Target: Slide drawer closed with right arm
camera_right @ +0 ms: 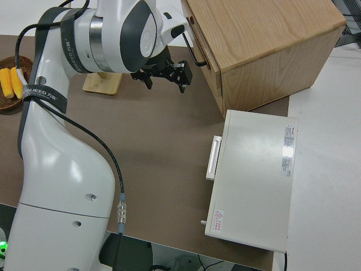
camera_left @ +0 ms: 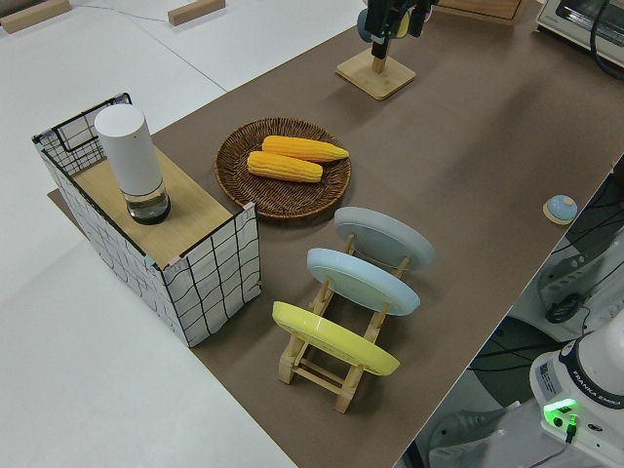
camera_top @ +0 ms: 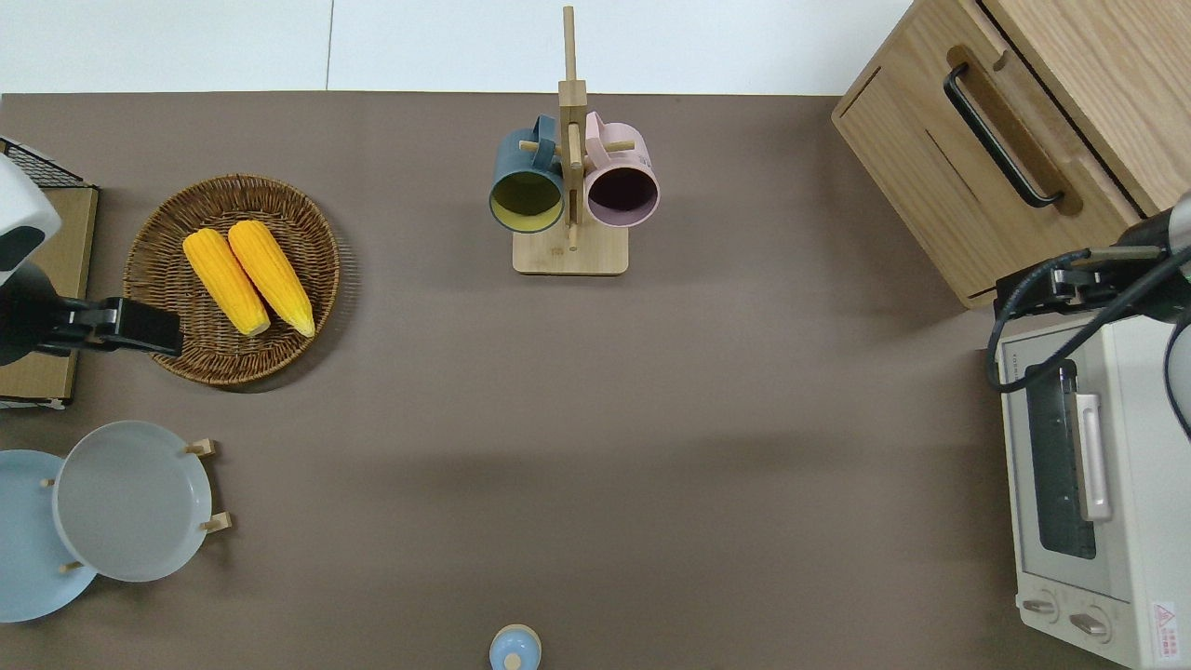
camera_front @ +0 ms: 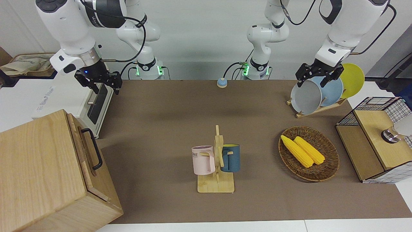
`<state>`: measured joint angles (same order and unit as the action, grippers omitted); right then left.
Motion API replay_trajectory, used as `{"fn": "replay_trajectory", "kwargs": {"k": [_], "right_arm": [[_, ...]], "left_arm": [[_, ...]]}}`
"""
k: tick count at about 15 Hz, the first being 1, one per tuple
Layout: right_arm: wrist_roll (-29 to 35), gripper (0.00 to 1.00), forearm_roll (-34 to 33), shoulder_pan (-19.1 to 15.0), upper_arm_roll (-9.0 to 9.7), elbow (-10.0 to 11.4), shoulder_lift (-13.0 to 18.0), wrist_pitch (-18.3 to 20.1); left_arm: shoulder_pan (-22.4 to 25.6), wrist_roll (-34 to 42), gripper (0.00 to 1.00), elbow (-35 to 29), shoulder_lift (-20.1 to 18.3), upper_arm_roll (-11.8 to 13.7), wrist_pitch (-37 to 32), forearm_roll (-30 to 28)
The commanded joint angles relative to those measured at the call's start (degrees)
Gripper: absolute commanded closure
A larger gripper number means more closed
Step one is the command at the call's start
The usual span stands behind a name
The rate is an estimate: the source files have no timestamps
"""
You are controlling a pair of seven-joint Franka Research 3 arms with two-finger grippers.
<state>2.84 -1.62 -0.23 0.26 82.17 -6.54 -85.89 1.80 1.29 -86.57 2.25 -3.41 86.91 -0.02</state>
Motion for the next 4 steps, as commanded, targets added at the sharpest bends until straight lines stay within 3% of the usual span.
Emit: {"fn": "replay_trajectory", "kwargs": {"k": [1,4], "right_arm": [[-4.15,0.015,-0.75,-0.21,0.27,-1.05,-0.31,0.28],[-3.99,0.017,-0.85,-0.12,0.27,-1.23,-0.4,0.19]], "left_arm": [[0.22,0.55,0.01,1.49,0.65,-0.37,-1.13,0.98],[0.22,0.55,0.01,1.4,0.65,-0.37,-1.13,0.98]]}}
